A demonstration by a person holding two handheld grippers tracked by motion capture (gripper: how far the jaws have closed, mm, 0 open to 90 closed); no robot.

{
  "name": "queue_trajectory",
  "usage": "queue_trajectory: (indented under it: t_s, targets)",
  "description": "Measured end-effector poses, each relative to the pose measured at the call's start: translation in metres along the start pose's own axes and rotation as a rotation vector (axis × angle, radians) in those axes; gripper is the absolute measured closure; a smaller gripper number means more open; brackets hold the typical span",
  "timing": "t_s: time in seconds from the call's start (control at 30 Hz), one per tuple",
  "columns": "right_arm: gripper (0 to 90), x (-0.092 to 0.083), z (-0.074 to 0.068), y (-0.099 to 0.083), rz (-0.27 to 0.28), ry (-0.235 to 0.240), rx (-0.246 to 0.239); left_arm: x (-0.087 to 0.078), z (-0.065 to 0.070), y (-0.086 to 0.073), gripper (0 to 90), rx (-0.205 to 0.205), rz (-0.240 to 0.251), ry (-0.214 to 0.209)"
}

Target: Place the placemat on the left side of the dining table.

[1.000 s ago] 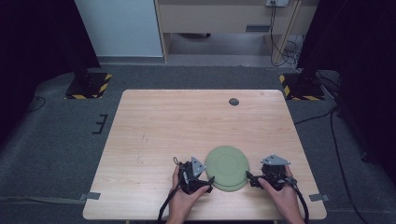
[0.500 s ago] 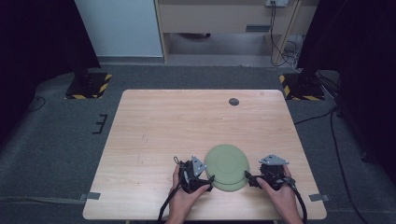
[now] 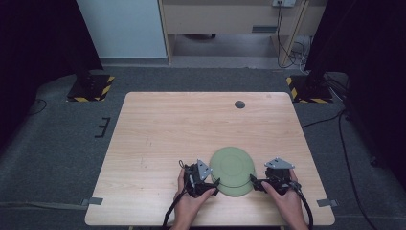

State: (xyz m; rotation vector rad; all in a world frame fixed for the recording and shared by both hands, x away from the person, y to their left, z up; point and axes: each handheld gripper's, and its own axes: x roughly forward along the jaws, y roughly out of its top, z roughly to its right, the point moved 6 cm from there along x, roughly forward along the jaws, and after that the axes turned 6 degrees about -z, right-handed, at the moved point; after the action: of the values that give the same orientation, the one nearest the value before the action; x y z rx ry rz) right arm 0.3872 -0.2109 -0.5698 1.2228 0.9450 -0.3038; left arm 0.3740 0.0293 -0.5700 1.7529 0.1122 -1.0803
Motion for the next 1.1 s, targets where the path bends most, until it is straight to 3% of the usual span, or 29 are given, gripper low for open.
queue_trajectory:
  t_s: [0.67, 1.1]
  targets:
    - [4.1, 0.0, 0.002, 0.0, 0.004, -0.006, 0.0, 0.006, -0.003, 0.006, 4.7, 0.0, -0.024, -0.017]
    - [4.1, 0.0, 0.009, -0.001, 0.006, -0.021, 0.006, 0.013, -0.006, 0.016, 2.8, 0.036, -0.048, -0.006]
